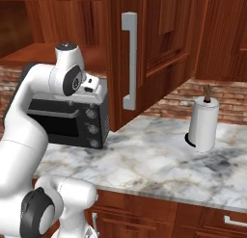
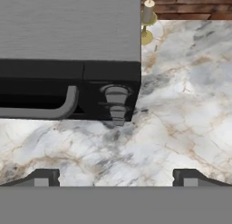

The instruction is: Close all open cabinet doors.

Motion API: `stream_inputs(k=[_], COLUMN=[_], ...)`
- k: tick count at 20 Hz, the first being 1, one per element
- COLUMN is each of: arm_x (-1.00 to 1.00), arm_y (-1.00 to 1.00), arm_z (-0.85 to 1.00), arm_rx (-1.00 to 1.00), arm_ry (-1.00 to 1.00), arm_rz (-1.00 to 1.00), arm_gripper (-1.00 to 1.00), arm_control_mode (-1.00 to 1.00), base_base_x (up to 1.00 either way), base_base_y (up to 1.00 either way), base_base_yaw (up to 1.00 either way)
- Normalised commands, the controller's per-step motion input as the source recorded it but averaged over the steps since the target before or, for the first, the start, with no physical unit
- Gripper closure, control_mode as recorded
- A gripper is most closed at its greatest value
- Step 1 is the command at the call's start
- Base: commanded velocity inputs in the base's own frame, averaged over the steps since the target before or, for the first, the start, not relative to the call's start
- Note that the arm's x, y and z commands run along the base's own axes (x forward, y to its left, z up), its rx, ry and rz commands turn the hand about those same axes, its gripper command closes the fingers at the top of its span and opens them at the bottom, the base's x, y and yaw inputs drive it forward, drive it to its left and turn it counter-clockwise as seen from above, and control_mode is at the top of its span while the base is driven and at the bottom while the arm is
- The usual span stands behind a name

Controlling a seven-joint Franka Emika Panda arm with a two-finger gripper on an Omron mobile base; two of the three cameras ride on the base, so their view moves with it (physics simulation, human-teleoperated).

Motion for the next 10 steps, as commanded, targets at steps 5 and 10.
stream_inputs(k=[5, 10], arm_x=[0.0, 0.0], arm_y=[0.0, 0.0], arm_z=[0.0, 0.0], arm_rx=[0.0, 0.0], arm_ry=[0.0, 0.0], arm_rz=[0.0, 0.0], arm_gripper=[-1.0, -1.0], arm_control_mode=[1.0, 1.0], base_base_x=[0.01, -0.02], base_base_y=[0.0, 0.0], base_base_yaw=[0.0, 0.0])
